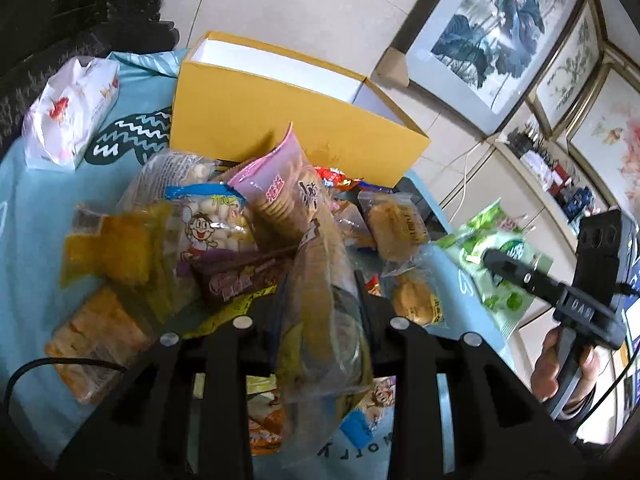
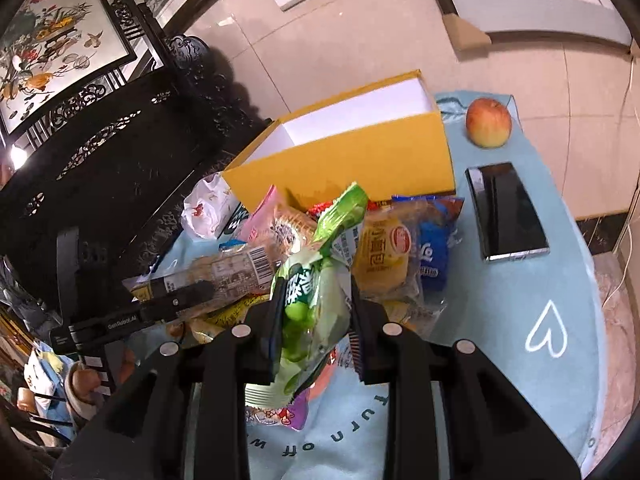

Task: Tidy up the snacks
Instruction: 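Carry the bread stick to the box with left tool while right grasps green bag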

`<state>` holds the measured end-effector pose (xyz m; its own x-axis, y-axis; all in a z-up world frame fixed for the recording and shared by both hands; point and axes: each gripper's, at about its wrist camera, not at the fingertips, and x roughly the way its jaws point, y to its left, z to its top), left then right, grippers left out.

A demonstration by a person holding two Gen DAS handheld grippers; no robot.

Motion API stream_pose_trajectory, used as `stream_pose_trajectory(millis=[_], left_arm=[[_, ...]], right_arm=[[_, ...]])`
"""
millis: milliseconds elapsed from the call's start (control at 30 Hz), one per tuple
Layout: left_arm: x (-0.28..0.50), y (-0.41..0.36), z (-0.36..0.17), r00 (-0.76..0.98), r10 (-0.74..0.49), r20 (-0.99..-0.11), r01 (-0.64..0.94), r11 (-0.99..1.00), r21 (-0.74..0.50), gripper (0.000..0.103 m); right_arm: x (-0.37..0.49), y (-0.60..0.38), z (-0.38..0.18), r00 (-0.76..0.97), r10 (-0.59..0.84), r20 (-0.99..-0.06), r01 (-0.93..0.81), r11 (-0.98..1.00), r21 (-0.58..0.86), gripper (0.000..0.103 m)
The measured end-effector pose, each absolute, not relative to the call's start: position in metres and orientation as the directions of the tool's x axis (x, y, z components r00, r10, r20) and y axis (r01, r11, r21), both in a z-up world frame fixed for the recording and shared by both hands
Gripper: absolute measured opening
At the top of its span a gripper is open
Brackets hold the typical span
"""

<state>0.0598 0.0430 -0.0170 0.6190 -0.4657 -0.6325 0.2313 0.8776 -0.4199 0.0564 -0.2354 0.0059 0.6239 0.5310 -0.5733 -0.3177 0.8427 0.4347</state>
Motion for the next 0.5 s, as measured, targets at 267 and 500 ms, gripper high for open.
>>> stream_pose_trajectory(millis=[267, 500], left_arm=[[0.05, 0.041, 0.037, 0.698, -0.454, -0.554, 0.284, 0.885, -0.368, 0.03], [0.103, 0.035, 0.102, 0.781, -0.411, -0.47, 0.282, 0.904, -0.322, 0.03]], right_arm=[[0.057, -0.239, 0.036, 0.662, 0.537, -0.524, -0.348, 0.838, 0.419, 0.028], [0.094, -0.215, 0.092, 0.731, 0.516, -0.447, -0.385, 0.852, 0.354, 0.029]])
